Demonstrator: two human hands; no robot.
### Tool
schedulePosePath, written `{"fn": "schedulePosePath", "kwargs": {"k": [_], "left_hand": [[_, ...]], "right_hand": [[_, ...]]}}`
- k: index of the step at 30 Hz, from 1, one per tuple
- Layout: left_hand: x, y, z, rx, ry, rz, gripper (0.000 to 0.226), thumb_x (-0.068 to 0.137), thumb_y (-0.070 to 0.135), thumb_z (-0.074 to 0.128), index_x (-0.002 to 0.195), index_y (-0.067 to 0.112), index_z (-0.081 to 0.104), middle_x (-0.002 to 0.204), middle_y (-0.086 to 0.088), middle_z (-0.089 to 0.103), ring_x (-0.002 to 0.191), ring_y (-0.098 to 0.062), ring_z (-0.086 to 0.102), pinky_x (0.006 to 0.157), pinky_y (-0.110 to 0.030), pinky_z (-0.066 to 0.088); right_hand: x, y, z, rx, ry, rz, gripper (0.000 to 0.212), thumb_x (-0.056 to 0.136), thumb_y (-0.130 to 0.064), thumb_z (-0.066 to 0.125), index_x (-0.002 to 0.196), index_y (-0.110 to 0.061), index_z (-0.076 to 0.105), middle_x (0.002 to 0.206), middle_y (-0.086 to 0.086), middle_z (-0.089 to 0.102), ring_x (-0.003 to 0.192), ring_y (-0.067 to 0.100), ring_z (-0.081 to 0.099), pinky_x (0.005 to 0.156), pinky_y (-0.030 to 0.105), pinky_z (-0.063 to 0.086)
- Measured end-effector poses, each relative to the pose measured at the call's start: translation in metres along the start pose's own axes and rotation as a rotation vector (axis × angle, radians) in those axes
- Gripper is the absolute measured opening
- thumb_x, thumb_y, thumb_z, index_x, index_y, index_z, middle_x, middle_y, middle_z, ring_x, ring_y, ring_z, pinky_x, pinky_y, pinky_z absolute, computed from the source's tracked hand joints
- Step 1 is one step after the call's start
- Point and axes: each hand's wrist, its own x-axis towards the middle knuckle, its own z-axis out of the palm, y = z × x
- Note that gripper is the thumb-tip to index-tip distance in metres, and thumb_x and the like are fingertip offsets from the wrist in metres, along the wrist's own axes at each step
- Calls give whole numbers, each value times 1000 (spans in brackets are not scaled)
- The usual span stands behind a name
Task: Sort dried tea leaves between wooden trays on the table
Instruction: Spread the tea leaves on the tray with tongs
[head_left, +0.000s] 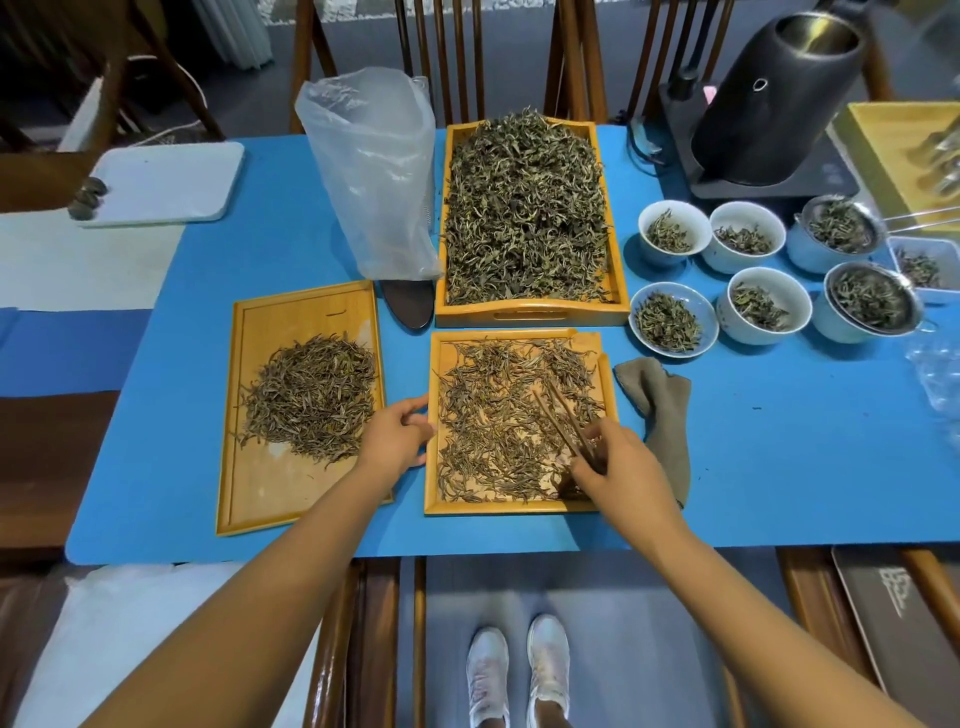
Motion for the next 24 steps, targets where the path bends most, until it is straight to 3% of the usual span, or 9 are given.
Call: {"fn": "schedulePosePath", "kwargs": {"k": [4,10,15,24], "left_hand": [[0,1,1,9,2,-5,46,91,-2,52,133,16,51,82,4,57,96,-15,54,63,-24,52],[0,1,1,11,14,1,44,91,-1,52,131,17,53,94,-3,58,96,-15,55,62,-23,53],[1,-1,1,13,11,3,45,91,-1,52,132,17,52,102,-7,60,100,-15,55,60,-23,51],[4,-2,1,29,11,-1,45,91,0,53,132,17,52,108,-7,60,96,-15,55,64,-25,52]], "right_hand": [[0,19,-17,132,134,76,19,84,-19,63,98,-18,49,71,-1,47,60,11,46,48,25,31],[12,62,-51,224,325,293,23,83,-15,62,103,-9,52,68,0,52,62,18,49,52,30,34],[19,93,-60,144,340,368,28,85,-14,60,108,-3,50,66,3,51,58,17,48,49,28,32],[29,112,-53,65,287,421,31,84,-14,62,110,-1,50,90,19,59,73,29,51,61,33,36]]}}
